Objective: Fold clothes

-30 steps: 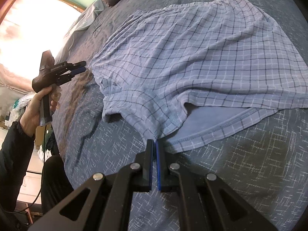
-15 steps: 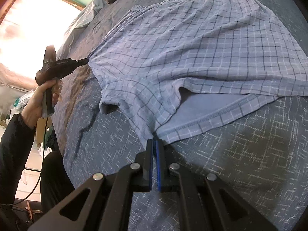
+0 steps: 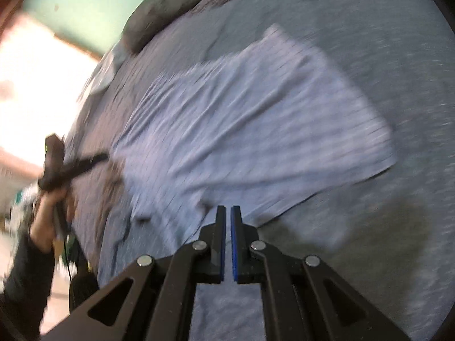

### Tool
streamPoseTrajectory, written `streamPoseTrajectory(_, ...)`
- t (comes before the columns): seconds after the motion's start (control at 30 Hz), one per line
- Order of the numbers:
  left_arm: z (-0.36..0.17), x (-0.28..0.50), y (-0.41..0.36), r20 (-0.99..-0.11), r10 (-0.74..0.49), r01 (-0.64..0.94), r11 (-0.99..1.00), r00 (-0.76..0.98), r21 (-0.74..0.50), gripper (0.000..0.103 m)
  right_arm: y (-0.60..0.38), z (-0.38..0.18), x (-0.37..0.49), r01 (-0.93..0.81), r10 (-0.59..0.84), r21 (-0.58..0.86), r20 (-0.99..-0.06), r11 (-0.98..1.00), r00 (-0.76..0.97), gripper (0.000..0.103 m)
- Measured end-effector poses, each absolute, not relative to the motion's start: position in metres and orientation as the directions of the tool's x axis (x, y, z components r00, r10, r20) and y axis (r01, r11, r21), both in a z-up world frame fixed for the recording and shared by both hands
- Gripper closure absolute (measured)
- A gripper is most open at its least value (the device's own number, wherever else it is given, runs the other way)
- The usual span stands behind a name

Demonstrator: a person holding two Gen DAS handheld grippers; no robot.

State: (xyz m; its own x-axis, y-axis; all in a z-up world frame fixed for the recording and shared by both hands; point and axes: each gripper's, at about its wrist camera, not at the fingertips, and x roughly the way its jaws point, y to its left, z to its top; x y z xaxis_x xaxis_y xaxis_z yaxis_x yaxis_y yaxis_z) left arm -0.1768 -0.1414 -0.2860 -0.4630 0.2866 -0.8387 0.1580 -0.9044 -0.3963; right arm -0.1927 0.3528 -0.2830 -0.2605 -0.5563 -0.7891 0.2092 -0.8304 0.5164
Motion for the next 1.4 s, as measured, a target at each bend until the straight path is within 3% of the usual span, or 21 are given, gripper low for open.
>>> streamPoseTrajectory(0.1, -0.283, -0.181, -0.105, -0.828, 0.332, 0.098, -0.904, -0.452, -0.416, 0.073, 0.389, -0.284, -0.207, 0.084, -0.5, 0.502, -0.801, -0.861, -0.331, 0.085)
streamPoseTrajectory(0.17, -0.285, -0.179, -0.087, -0.823, 0.365, 0.056, -0.901, -0.435, -0.43, 0.073, 0.414, -0.288, -0.212, -0.006, -0.472, 0.509, -0.804, -0.861, -0.362, 0.062)
streamPoseTrajectory(0.2, -0.287, -0.175, -0.076, -0.818, 0.388, 0.033, -0.897, -0.424, -0.442, 0.073, 0.424, -0.29, -0.214, -0.037, -0.462, 0.509, -0.806, -0.86, -0.371, 0.062)
streamPoseTrajectory(0.53, -0.311, -0.173, 0.004, -0.82, 0.462, -0.106, -0.885, -0.338, -0.454, 0.072, 0.456, -0.305, -0.229, -0.106, -0.447, 0.521, -0.806, -0.847, -0.389, 0.062)
streamPoseTrajectory(0.7, -0.324, -0.167, 0.019, -0.828, 0.467, -0.119, -0.883, -0.31, -0.454, 0.072, 0.452, -0.313, -0.236, -0.089, -0.492, 0.552, -0.795, -0.829, -0.356, 0.09)
streamPoseTrajectory(0.8, -0.328, -0.164, 0.023, -0.828, 0.469, -0.12, -0.882, -0.307, -0.455, 0.072, 0.452, -0.314, -0.239, -0.092, -0.505, 0.571, -0.781, -0.816, -0.367, 0.099)
streamPoseTrajectory(1.1, -0.33, -0.158, 0.021, -0.837, 0.461, -0.131, -0.887, -0.296, -0.442, 0.073, 0.463, -0.298, -0.244, -0.103, -0.458, 0.539, -0.789, -0.836, -0.41, 0.101)
streamPoseTrajectory(1.4, -0.328, -0.156, 0.017, -0.839, 0.467, -0.137, -0.884, -0.278, -0.446, 0.072, 0.458, -0.31, -0.247, -0.129, -0.385, 0.446, -0.861, -0.886, -0.333, 0.098)
